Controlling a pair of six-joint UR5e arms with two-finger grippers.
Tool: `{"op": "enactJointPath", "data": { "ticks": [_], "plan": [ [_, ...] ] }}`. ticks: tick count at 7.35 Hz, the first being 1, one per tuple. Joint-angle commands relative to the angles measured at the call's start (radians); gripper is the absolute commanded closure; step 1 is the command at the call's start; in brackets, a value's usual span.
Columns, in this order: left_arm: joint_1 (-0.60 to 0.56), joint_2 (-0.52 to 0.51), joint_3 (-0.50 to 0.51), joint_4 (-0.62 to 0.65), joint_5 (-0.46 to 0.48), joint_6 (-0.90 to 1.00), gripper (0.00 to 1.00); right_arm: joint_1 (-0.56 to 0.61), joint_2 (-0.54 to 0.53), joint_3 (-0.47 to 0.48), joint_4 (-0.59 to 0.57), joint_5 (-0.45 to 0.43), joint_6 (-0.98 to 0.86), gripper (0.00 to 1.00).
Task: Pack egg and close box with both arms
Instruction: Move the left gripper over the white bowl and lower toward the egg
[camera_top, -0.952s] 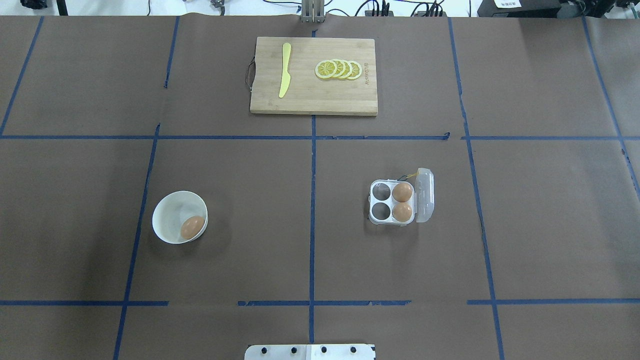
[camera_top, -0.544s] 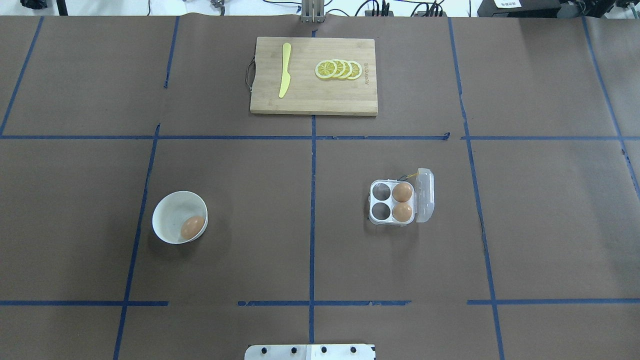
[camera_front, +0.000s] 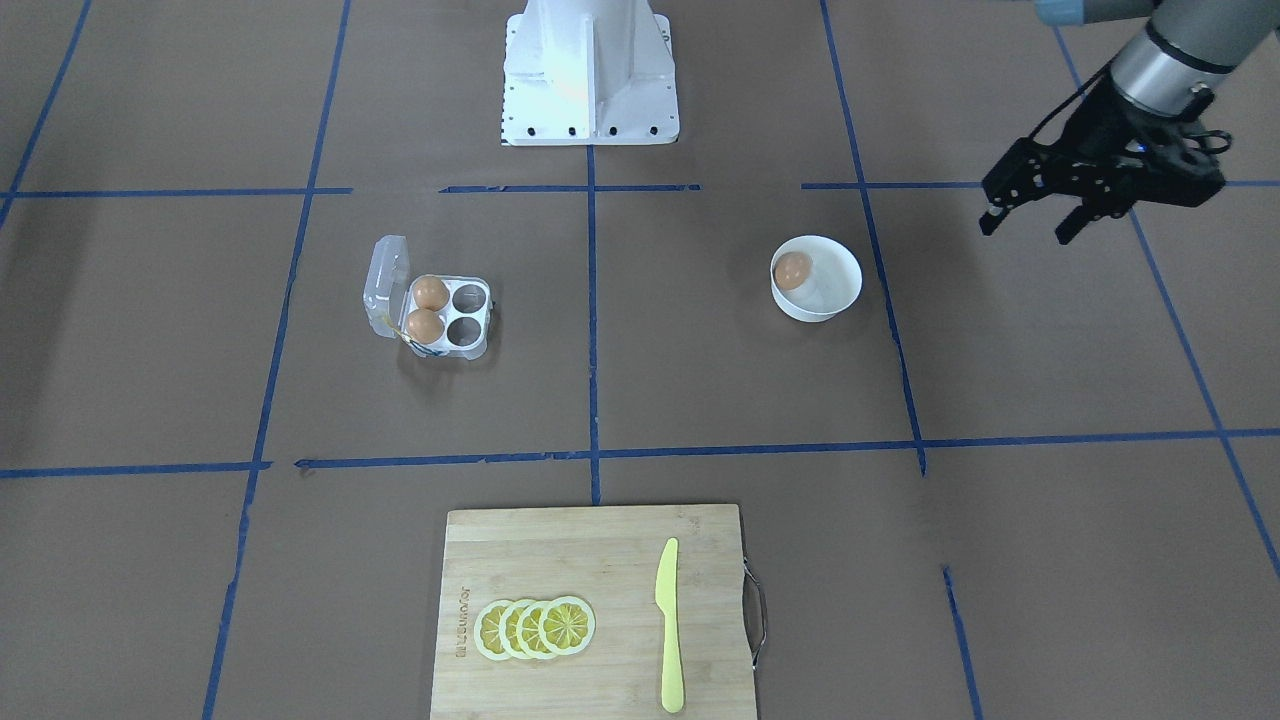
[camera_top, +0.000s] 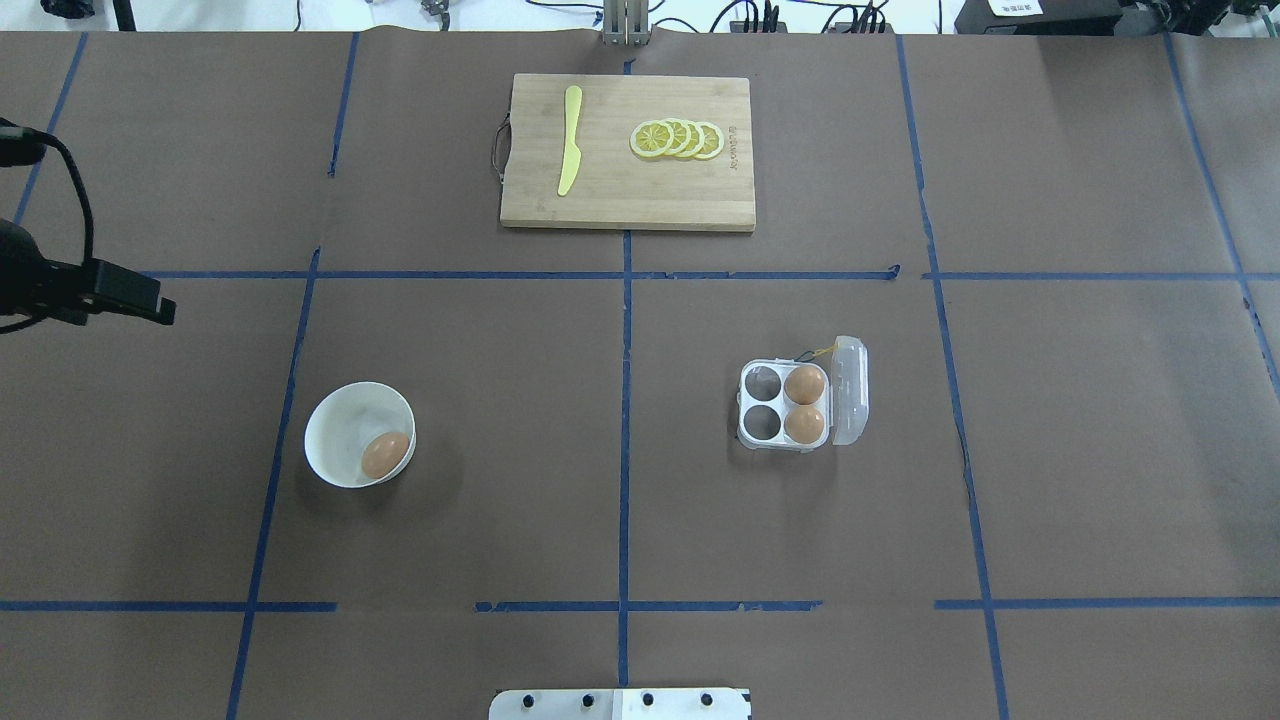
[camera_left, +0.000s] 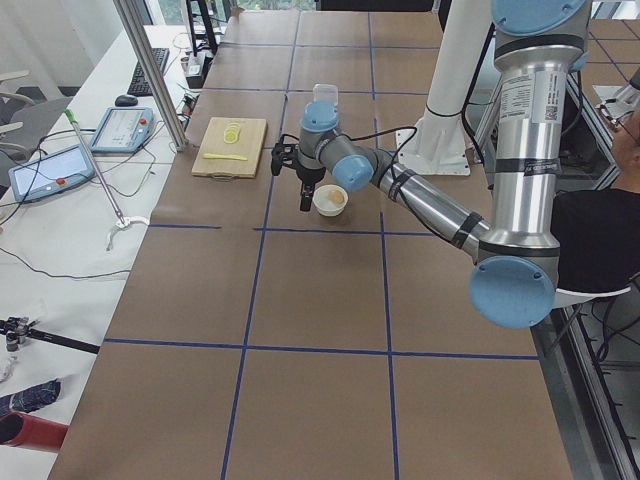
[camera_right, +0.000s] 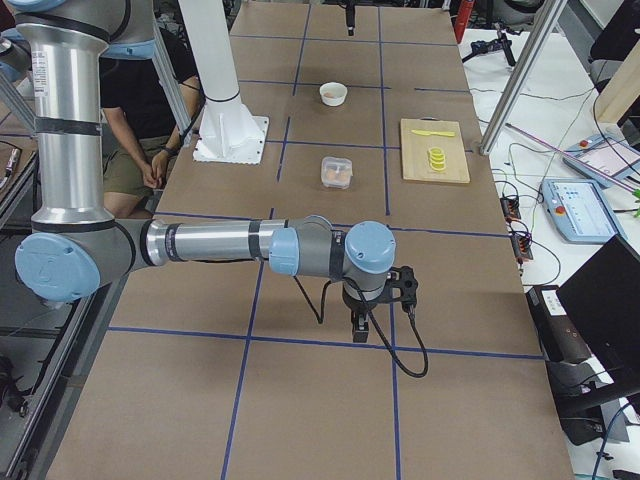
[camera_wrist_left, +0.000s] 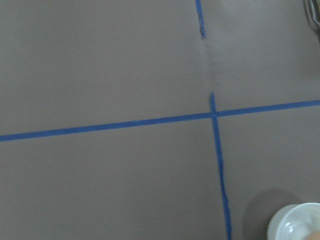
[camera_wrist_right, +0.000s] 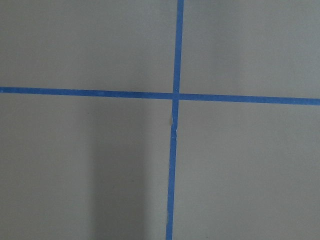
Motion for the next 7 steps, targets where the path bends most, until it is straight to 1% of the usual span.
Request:
{"op": "enactJointPath", "data": {
  "ticks": [1, 3, 4, 5, 7],
  "plan": [
    [0.213, -0.050, 0.020, -0.058, 0.186, -0.218, 0.06, 0.000, 0.005, -0.004, 0.000, 0.000, -0.001, 0.00],
    [0.258, -0.129, 0.109, -0.058, 0.210, -0.223, 0.10, 0.000, 0.007, -0.007, -0.001, 0.003, 0.001, 0.00],
    [0.297, -0.163, 0.146, -0.055, 0.251, -0.229, 0.11, 0.000, 0.005, -0.005, -0.001, 0.003, -0.001, 0.00],
    [0.334, -0.172, 0.168, -0.052, 0.270, -0.229, 0.11, 0.000, 0.005, -0.008, -0.001, 0.003, -0.001, 0.00],
    [0.362, -0.184, 0.197, -0.052, 0.270, -0.230, 0.15, 0.000, 0.007, -0.007, 0.000, 0.003, -0.001, 0.00]
  ]
}}
